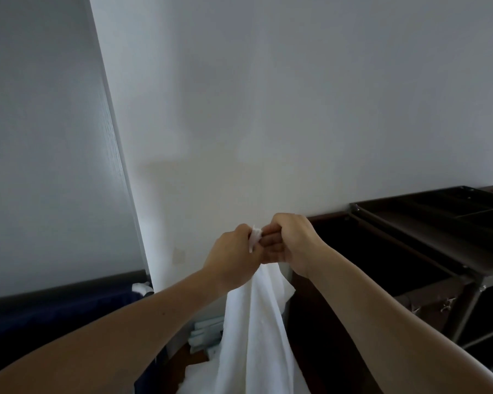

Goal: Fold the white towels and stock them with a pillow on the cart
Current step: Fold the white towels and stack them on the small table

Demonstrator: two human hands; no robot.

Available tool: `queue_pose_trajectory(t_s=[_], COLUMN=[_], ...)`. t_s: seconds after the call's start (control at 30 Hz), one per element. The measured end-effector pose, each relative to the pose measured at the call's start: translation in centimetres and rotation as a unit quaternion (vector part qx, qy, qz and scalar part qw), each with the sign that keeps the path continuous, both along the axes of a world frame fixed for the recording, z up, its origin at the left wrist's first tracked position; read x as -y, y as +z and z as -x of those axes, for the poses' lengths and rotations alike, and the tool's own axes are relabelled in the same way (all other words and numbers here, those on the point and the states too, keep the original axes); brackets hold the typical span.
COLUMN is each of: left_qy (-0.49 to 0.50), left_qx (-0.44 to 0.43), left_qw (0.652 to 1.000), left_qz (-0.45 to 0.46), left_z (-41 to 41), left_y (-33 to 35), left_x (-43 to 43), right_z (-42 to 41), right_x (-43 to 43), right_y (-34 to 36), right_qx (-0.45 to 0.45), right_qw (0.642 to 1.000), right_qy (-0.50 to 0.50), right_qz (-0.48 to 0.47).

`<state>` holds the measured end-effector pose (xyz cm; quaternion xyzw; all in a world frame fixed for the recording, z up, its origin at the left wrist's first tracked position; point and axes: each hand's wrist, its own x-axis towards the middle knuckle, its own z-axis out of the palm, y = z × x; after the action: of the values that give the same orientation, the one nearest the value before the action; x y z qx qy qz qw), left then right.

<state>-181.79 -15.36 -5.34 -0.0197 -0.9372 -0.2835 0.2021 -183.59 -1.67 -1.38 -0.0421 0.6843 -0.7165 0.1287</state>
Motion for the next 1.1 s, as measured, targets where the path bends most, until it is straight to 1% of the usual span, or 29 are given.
queue_pose_trajectory(t_s=[0.07, 0.17, 0.23, 0.33, 0.37, 0.43, 0.5, 0.6, 0.7, 0.77, 0.83, 0.97, 1.0, 1.1], left_qy=[-0.013, -0.008, -0.007, -0.042, -0.051, -0.059, -0.061, -0.056, -0.069, -0.073, -0.071, -0.069, -0.069, -0.069], left_qx=[0.006, -0.024, -0.048, -0.064, -0.065, -0.073, -0.100, -0.152, -0.192, -0.208, -0.216, -0.222, -0.225, -0.232], left_qw=[1.000, 1.000, 0.999, 0.997, 0.997, 0.995, 0.986, 0.962, 0.927, 0.916, 0.916, 0.902, 0.898, 0.887], left_qz=[-0.015, -0.017, -0.005, 0.006, -0.001, -0.040, -0.117, -0.219, -0.315, -0.336, -0.331, -0.363, -0.373, -0.393], left_z=[-0.3, -0.5, -0.7, -1.0, -0.9, -0.7, -0.4, 0.3, 0.7, 1.0, 1.1, 1.3, 1.3, 1.1], left_y=[0.0, 0.5, 0.8, 1.6, 2.1, 3.4, 4.9, 7.7, 11.1, 12.9, 13.9, 14.5, 14.6, 15.2], left_x=[0.2, 0.9, 1.3, 2.1, 2.4, 3.1, 3.9, 4.8, 5.6, 6.0, 6.1, 6.2, 6.3, 6.8], right_z=[-0.1, -0.4, -0.3, 0.0, 0.2, 0.6, 1.3, 2.6, 2.9, 2.3, 1.3, -0.4, -0.4, -0.1], right_x=[-0.3, -0.5, -0.6, -1.2, -1.6, -2.4, -3.3, -5.0, -6.6, -7.1, -7.1, -6.5, -6.4, -6.6], right_y=[0.0, 0.1, 0.3, 0.7, 0.8, 0.5, -0.2, -2.1, -4.2, -5.4, -6.1, -7.9, -8.3, -8.9], right_qx=[0.013, 0.009, -0.019, -0.066, -0.096, -0.171, -0.216, -0.286, -0.336, -0.368, -0.396, -0.471, -0.480, -0.446], right_qw=[0.999, 0.997, 0.996, 0.990, 0.984, 0.968, 0.960, 0.926, 0.890, 0.874, 0.858, 0.803, 0.798, 0.813], right_qy=[0.037, 0.081, 0.082, 0.063, 0.067, 0.063, 0.014, -0.043, -0.026, 0.001, 0.015, 0.033, 0.036, 0.050], right_qz=[0.017, 0.010, -0.026, -0.111, -0.135, -0.171, -0.179, -0.242, -0.306, -0.319, -0.327, -0.364, -0.363, -0.370])
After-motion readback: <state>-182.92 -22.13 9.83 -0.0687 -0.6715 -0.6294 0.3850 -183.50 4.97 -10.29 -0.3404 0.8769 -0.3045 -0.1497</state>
